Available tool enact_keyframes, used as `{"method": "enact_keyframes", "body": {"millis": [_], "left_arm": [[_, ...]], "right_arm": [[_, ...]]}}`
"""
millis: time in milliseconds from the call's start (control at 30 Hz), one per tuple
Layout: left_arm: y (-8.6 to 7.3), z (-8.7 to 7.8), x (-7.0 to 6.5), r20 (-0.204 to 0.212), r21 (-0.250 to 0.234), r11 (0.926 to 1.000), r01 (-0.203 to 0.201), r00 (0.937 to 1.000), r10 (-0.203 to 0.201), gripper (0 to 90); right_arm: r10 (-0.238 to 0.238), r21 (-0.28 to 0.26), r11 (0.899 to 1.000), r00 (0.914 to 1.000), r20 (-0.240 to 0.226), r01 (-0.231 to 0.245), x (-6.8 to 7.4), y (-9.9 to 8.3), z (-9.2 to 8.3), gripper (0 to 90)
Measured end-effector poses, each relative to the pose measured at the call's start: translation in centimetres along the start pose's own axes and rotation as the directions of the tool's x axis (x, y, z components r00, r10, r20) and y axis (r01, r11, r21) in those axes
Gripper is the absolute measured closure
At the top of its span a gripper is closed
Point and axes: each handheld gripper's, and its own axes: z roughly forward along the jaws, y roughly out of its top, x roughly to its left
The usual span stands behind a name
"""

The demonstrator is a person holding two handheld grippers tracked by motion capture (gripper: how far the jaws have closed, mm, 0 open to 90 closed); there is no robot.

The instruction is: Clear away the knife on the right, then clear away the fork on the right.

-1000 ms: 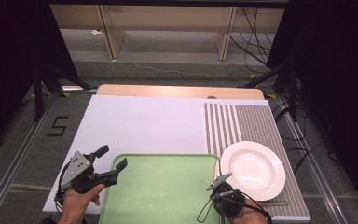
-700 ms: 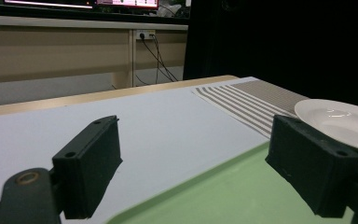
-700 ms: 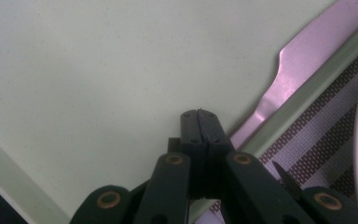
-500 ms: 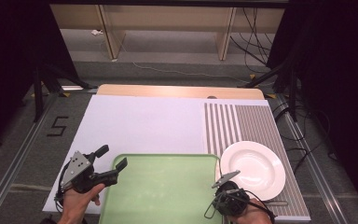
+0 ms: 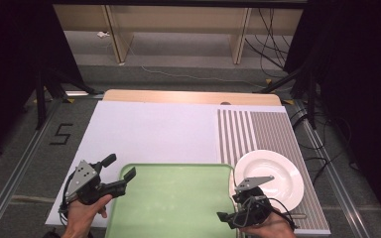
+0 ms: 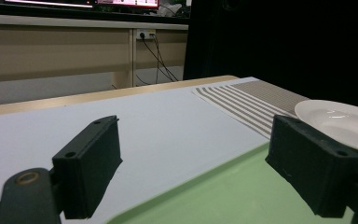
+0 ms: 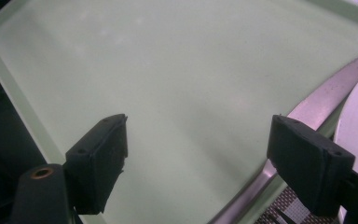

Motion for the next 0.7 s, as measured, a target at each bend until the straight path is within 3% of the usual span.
{"method": "enact_keyframes", "body": {"millis": [233, 367, 567, 600, 633, 700], "left_arm": [[0.0, 0.0, 0.0, -0.002, 0.001, 1.0000, 0.001, 1.0000, -0.001, 16.3], [0.0, 0.0, 0.0, 0.000, 0.001, 1.0000, -0.001, 1.0000, 0.001, 16.3], [0.0, -0.1, 0.0, -0.004, 0.000, 1.0000, 0.005, 1.0000, -0.005, 16.4], [0.0, -0.1, 0.0, -0.003, -0.002, 1.0000, 0.006, 1.0000, -0.006, 16.3], [0.0, -0.1, 0.0, -0.003, -0.002, 1.0000, 0.006, 1.0000, -0.006, 16.3], [0.1, -0.1, 0.1, -0.005, -0.003, 1.0000, 0.005, 1.0000, -0.005, 16.3]], "right_arm": [[0.014, -0.057, 0.998, 0.9999, 0.003, -0.014, -0.6, -0.1, -1.0, 16.6], [0.058, -0.083, 0.995, 0.9983, 0.008, -0.057, -0.8, -0.3, -1.8, 16.2], [0.082, -0.107, 0.991, 0.9962, 0.027, -0.079, -1.6, -0.7, -2.5, 15.9], [0.080, -0.087, 0.993, 0.9964, 0.028, -0.077, -1.8, -0.8, -2.8, 15.9], [0.089, -0.115, 0.990, 0.9956, 0.029, -0.085, -1.8, -0.9, -2.7, 15.9], [0.085, -0.092, 0.992, 0.9959, 0.030, -0.082, -2.1, -0.9, -3.2, 15.9]]}}
